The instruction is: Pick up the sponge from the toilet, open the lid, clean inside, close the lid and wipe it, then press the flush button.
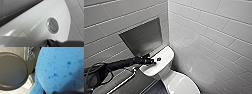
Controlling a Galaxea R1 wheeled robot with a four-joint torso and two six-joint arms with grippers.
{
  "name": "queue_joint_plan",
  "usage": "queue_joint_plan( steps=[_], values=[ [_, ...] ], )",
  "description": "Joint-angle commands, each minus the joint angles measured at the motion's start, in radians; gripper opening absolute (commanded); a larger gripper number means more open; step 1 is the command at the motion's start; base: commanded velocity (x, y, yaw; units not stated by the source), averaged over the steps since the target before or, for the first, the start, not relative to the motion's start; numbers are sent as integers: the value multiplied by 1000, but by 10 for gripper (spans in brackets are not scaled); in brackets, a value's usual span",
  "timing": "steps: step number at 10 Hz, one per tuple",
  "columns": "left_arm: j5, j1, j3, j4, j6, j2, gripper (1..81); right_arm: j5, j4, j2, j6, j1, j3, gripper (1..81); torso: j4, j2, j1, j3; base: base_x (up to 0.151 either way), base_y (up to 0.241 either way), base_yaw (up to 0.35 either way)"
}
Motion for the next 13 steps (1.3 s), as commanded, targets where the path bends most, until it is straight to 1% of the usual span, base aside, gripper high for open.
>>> queue_joint_plan(
  steps=[1, 2, 3, 5, 7, 9, 10, 11, 12, 13],
  values=[
    [6, -235, 34, 30, -15, -81, 10, -61, -23, -22, -4, -18, 26, 10, 0, 0, 0, 0, 0, 0, 0],
    [30, -254, 43, 22, -26, -74, 10, -61, -23, -21, -4, -16, 26, 10, 0, 0, 0, 0, 0, 0, 0],
    [50, -275, 84, 9, -27, -84, 10, -61, -23, -19, -4, -16, 25, 10, 0, 1, 1, -1, 0, 0, 0],
    [52, -299, 225, -13, -27, -141, 10, -61, -23, -17, -3, -12, 21, 10, 0, 1, 1, -1, 0, 0, 0],
    [55, -301, 382, -5, -41, -218, 10, -61, -23, -17, -1, -4, 23, 10, 0, 1, 1, -1, 0, 0, 0],
    [55, -269, 542, 2, -47, -344, 10, -63, -20, -17, -1, 7, 29, 10, 0, 1, 1, -1, 0, 0, 0],
    [55, -223, 607, 8, -46, -404, 10, -63, -20, -17, 1, 11, 31, 10, 0, 1, 1, -1, 0, 0, 0],
    [55, -151, 659, 22, -44, -460, 10, -63, -20, -17, 2, 16, 28, 10, 0, 1, 1, -1, 0, 0, 0],
    [47, -51, 701, 50, -41, -506, 10, -66, -18, -17, 2, 21, 21, 10, 0, 1, 1, -1, 0, 0, 0],
    [39, 76, 732, 109, -38, -541, 10, -66, -15, -17, 2, 22, 9, 10, 0, 1, 1, -1, 0, 0, 0]
  ],
)
